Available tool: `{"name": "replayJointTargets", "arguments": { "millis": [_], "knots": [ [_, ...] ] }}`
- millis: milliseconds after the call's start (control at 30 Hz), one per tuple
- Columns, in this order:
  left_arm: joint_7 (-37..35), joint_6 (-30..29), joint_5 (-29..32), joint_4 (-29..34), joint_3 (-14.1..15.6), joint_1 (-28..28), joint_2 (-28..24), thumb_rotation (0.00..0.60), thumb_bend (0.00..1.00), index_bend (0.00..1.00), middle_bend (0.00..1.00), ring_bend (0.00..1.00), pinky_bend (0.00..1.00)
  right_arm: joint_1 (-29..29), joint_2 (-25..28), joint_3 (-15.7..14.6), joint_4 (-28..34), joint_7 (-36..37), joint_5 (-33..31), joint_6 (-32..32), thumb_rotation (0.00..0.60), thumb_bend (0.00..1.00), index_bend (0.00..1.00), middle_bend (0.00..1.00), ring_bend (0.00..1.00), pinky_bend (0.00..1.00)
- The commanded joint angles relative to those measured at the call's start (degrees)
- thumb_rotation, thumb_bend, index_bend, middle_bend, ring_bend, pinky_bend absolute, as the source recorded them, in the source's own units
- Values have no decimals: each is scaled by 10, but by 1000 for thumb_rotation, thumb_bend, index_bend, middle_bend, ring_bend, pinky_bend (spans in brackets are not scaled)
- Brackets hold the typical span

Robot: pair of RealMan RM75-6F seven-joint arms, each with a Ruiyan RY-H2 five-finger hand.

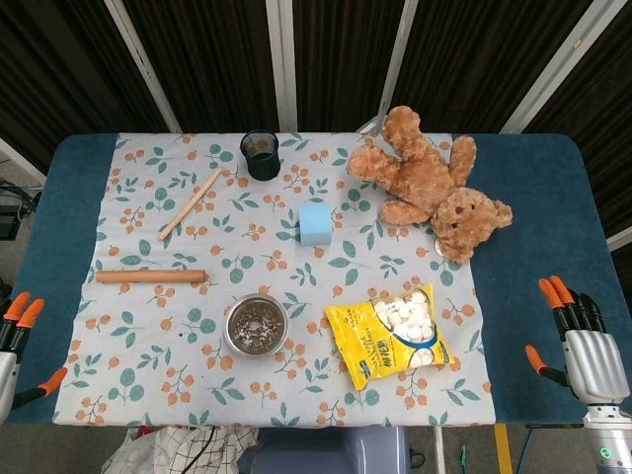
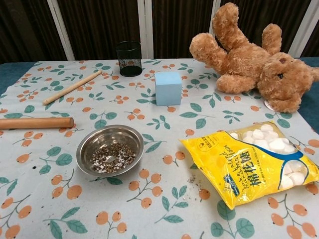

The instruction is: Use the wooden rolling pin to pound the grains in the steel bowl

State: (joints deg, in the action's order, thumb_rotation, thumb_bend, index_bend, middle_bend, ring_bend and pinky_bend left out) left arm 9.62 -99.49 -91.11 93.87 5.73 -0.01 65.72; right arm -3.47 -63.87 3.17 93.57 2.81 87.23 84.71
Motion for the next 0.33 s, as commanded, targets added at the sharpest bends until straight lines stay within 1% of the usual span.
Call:
{"name": "replayJointTargets", "arguments": {
  "millis": [33,133,333],
  "knots": [
    [11,5,7,-12,-12,5,9,600,244,0,0,0,0,-3,-1,0,1,-1,0,-5,600,359,0,0,0,0],
    [10,13,15,-8,-18,5,9,600,244,0,0,0,0,-5,-2,-1,3,-5,0,-8,600,360,0,0,0,0],
    [-2,12,10,-9,-25,8,6,600,244,0,0,0,0,-5,-3,-3,7,-7,-2,-9,600,359,0,0,0,0]
  ]
}}
